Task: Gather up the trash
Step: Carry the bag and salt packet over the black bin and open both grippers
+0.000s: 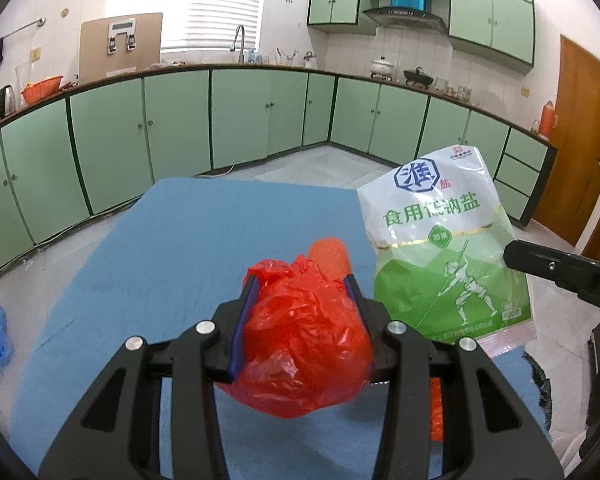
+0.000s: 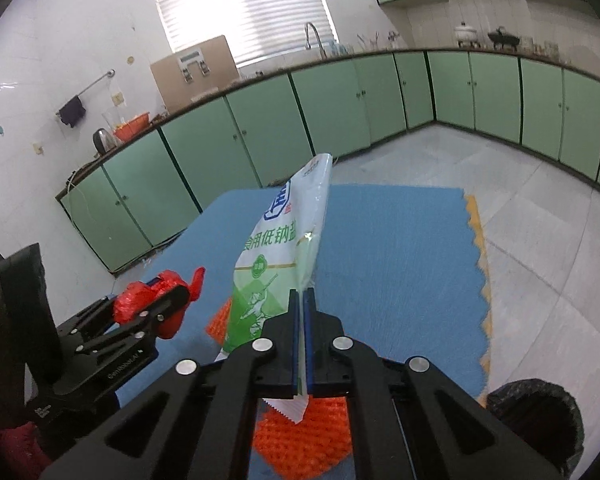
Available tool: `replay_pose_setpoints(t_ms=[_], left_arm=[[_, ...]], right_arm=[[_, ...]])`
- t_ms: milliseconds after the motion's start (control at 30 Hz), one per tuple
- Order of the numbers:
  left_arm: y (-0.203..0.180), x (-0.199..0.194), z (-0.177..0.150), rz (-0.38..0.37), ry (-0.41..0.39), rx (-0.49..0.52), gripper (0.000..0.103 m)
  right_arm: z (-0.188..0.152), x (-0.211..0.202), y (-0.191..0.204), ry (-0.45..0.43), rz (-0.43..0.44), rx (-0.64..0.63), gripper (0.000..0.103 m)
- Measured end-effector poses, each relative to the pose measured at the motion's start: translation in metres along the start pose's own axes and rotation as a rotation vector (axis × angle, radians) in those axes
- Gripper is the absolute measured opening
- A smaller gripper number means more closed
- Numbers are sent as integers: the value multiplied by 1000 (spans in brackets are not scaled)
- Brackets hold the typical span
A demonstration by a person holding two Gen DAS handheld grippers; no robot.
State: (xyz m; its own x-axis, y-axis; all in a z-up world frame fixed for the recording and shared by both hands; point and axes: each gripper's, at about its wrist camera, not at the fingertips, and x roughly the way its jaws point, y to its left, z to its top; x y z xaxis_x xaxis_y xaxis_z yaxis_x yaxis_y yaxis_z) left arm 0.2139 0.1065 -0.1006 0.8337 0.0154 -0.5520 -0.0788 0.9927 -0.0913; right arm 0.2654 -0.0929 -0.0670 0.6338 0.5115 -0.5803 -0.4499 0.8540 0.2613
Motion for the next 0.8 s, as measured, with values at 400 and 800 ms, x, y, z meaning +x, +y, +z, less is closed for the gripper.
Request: replay_pose_setpoints(t_ms=[400, 800], left_arm=[[-23, -39, 15, -65, -84, 18, 40], [-80, -60, 14, -189, -106, 70, 40]], right_arm=[[5, -62, 18, -95, -83, -58, 2], [-18, -133, -15, -152, -210, -24, 2]])
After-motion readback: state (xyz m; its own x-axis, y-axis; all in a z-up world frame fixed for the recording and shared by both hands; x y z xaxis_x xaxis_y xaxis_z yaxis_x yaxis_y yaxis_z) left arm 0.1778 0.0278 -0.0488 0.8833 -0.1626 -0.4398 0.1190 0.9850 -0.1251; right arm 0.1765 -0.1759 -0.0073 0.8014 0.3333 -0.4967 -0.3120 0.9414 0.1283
